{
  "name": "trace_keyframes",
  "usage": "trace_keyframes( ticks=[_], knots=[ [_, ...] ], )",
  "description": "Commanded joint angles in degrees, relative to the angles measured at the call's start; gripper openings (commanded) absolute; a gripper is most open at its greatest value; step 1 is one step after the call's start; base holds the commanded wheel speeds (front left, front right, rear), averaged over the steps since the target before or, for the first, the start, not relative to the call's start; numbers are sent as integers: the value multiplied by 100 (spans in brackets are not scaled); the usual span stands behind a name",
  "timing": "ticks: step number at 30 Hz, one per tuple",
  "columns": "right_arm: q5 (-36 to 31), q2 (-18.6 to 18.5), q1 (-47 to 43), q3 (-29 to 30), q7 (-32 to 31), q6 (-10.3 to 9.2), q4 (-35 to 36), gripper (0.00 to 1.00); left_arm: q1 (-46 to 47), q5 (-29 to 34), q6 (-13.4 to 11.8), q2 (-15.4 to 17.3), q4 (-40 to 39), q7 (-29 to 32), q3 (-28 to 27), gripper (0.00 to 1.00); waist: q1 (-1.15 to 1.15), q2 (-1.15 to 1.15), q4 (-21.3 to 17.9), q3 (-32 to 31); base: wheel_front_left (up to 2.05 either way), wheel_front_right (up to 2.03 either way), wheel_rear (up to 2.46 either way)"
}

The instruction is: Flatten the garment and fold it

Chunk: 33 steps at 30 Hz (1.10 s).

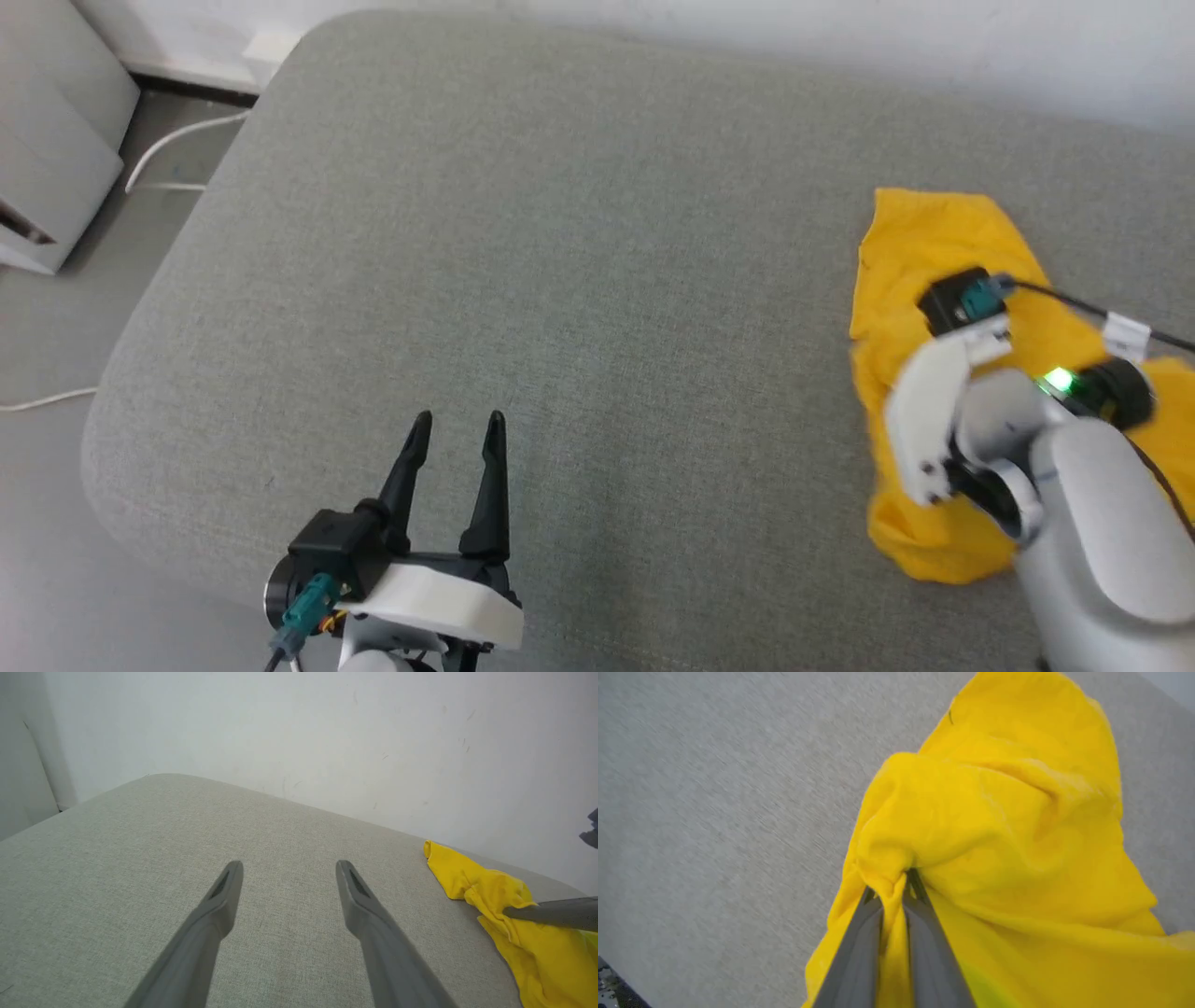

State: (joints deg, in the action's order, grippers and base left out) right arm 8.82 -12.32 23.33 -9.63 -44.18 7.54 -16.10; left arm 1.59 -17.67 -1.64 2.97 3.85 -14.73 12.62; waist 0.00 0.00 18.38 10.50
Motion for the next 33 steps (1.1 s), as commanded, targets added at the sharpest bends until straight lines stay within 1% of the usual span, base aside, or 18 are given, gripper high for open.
trace_keyframes(
  ticks=[1,5,8,12,15,19,23,25,27,29,32,33],
  knots=[
    [205,238,339,-70,203,-5,40,0,-29,-19,-28,-9,30,-27,4,100,0,0,-77,-186,0,0,0],
    [546,617,965,-304,582,-5,73,0,-78,-10,-27,-9,54,-27,17,100,0,0,-154,-351,0,0,0],
    [822,800,1391,-404,780,-5,4,0,-113,20,-17,-9,54,-27,1,100,0,0,-196,-420,0,0,0],
    [1007,873,1646,-351,928,-5,-114,0,-144,63,4,-9,50,-27,-18,100,0,0,-224,-444,0,0,0],
    [1035,872,1638,-54,1062,-5,-256,0,-198,108,30,-9,48,-27,-39,100,0,0,-243,-443,0,0,0],
    [917,564,1174,584,1076,-5,-393,0,-264,145,59,-9,45,-27,-75,100,0,0,-269,-408,0,0,0],
    [766,176,338,1281,1000,-5,-298,0,-298,183,71,-9,27,-27,-140,100,0,0,-357,-321,0,0,0],
    [665,41,-167,1618,943,-5,-199,0,-283,193,76,-9,16,-27,-155,100,0,0,-404,-281,0,0,0],
    [597,44,-642,1940,904,-5,-55,0,-248,196,81,-9,3,-27,-164,100,0,0,-468,-228,0,0,0],
    [494,110,-1044,2139,866,-5,87,0,-198,200,99,-9,-6,-27,-164,100,0,0,-543,-164,0,0,0],
    [358,347,-1378,2345,889,-5,245,0,-112,201,108,-9,-14,-27,-163,100,0,0,-671,-77,0,0,0],
    [303,416,-1430,2343,905,-5,268,25,-91,199,101,-9,-20,-27,-172,100,0,0,-724,-58,0,0,0]
  ],
)
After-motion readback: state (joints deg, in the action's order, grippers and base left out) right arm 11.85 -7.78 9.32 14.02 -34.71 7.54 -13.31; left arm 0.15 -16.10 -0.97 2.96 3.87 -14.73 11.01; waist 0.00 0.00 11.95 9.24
